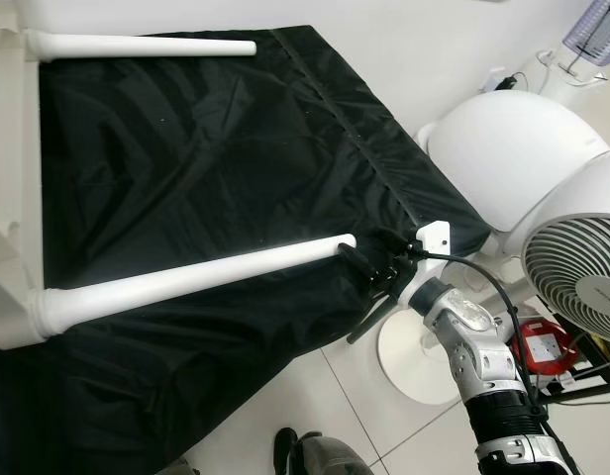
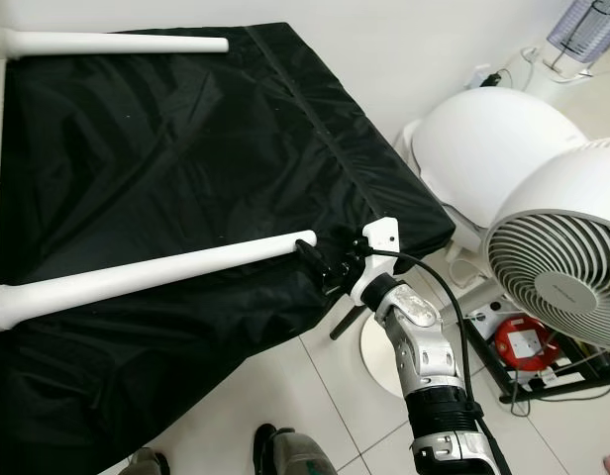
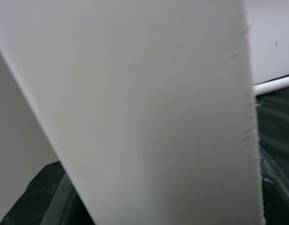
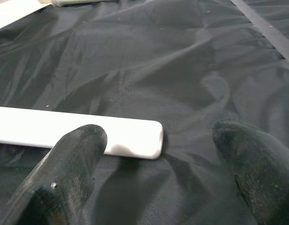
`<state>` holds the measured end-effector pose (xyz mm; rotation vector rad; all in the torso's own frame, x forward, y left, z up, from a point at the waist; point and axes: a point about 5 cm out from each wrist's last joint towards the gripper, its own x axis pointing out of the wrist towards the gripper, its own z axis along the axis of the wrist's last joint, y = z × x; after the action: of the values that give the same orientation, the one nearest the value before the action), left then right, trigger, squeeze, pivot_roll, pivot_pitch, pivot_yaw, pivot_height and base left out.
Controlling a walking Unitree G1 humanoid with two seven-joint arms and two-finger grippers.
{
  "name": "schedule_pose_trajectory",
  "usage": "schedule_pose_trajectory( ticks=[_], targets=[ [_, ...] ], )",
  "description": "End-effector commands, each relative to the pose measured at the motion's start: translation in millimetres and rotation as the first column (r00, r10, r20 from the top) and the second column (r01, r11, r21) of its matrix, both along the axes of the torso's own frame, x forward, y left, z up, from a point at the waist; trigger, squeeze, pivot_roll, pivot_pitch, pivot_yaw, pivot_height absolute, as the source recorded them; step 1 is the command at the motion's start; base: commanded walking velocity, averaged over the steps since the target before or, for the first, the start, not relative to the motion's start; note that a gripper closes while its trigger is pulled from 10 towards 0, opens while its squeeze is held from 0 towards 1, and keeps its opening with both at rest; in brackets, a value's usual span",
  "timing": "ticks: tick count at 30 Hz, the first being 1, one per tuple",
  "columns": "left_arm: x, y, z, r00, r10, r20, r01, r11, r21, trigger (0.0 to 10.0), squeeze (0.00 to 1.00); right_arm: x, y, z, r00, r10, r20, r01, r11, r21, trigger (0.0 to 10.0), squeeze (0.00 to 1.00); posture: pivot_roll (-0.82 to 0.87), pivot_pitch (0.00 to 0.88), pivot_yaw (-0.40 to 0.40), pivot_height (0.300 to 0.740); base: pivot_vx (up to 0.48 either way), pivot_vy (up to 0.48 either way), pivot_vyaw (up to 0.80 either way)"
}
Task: Building children table
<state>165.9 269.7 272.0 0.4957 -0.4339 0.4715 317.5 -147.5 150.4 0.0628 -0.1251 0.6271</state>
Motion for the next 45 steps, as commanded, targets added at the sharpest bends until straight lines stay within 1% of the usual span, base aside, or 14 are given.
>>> schedule_pose_trajectory(
  ticks=[1,7,10,11,12,13,17,18,23,29,31,39,42,45],
  targets=[
    [-30.6,62.1,-24,0.854,0.507,-0.112,-0.508,0.861,0.025,0.0,0.00,-1.4,-0.9,-6,1.000,-0.001,-0.016,0.001,1.000,-0.007,10.0,0.00,0.20,0.257,-0.138,0.740,0.000,0.000,0.00],
    [-31.2,59.5,-21,0.829,0.553,-0.077,-0.552,0.833,0.040,0.0,0.00,-1.8,-0.1,-8,1.000,0.000,-0.017,0.000,1.000,-0.012,10.0,0.00,0.20,0.250,-0.135,0.740,0.000,0.000,0.00],
    [-29.4,57.0,-20,0.840,0.539,-0.060,-0.538,0.842,0.037,0.0,0.00,-2.1,-0.2,-9,1.000,0.000,-0.020,0.000,1.000,-0.008,10.0,0.00,0.20,0.250,-0.137,0.740,0.000,0.000,0.00],
    [-29.0,56.6,-20,0.845,0.532,-0.057,-0.531,0.847,0.033,10.0,0.00,-2.1,-0.2,-9,1.000,0.000,-0.020,0.000,1.000,-0.006,10.0,0.00,0.20,0.250,-0.137,0.740,0.000,0.000,0.00],
    [-29.0,56.6,-20,0.845,0.532,-0.057,-0.531,0.847,0.033,10.0,0.00,-2.1,-0.2,-9,1.000,0.000,-0.020,0.000,1.000,-0.006,10.0,0.00,0.20,0.250,-0.137,0.740,0.000,0.000,0.00],
    [-23.4,59.6,-23,0.844,0.530,-0.077,-0.531,0.847,0.008,10.0,1.00,-3.1,-0.9,-10,1.000,-0.002,-0.022,0.002,1.000,-0.008,10.0,0.00,0.19,0.238,-0.130,0.740,0.000,0.000,0.00],
    [-6.6,62.6,-21,0.855,0.514,-0.072,-0.516,0.856,-0.016,10.0,1.00,-5.7,-3.0,-11,1.000,-0.010,-0.023,0.010,1.000,-0.010,10.0,0.00,0.19,0.227,-0.125,0.740,0.000,0.000,0.00],
    [0.1,62.5,-18,0.860,0.506,-0.068,-0.508,0.861,-0.014,10.0,0.00,-6.6,-3.2,-12,1.000,-0.013,-0.024,0.013,1.000,-0.010,10.0,0.00,0.19,0.221,-0.119,0.740,0.000,0.000,0.00],
    [10.7,62.0,-15,0.870,0.489,-0.068,-0.491,0.871,-0.013,10.0,0.00,-8.2,-3.5,-14,1.000,-0.016,-0.026,0.016,1.000,-0.012,10.0,0.00,0.18,0.217,-0.115,0.740,0.000,0.000,0.00],
    [31.3,50.6,-16,0.949,0.304,-0.079,-0.307,0.951,-0.026,10.0,0.00,-10.2,-7.0,-15,0.999,-0.029,-0.023,0.029,0.999,-0.015,10.0,0.00,0.18,0.198,-0.102,0.740,0.000,0.000,0.00],
    [41.1,36.2,-20,0.988,0.122,-0.091,-0.128,0.990,-0.064,10.0,0.00,-10.4,-6.5,-15,0.999,-0.028,-0.024,0.028,0.999,-0.015,10.0,0.00,0.18,0.193,-0.103,0.740,0.000,0.000,0.00],
    [55.6,24.7,-28,0.975,-0.167,-0.143,0.136,0.969,-0.204,10.0,0.00,-8.3,-2.0,-16,1.000,-0.016,-0.024,0.015,1.000,-0.014,10.0,0.00,0.19,0.184,-0.111,0.740,0.000,0.000,0.00],
    [57.5,28.2,-20,0.954,-0.262,-0.144,0.227,0.948,-0.222,10.0,0.00,-7.1,-1.9,-15,1.000,-0.013,-0.021,0.013,1.000,-0.015,10.0,0.00,0.19,0.182,-0.113,0.740,0.000,0.000,0.00],
    [52.7,33.8,-8,0.931,-0.333,-0.149,0.307,0.936,-0.171,10.0,0.00,-5.9,-3.6,-14,1.000,-0.013,-0.019,0.013,1.000,-0.018,10.0,0.00,0.19,0.183,-0.113,0.740,0.000,0.000,0.00]
  ],
)
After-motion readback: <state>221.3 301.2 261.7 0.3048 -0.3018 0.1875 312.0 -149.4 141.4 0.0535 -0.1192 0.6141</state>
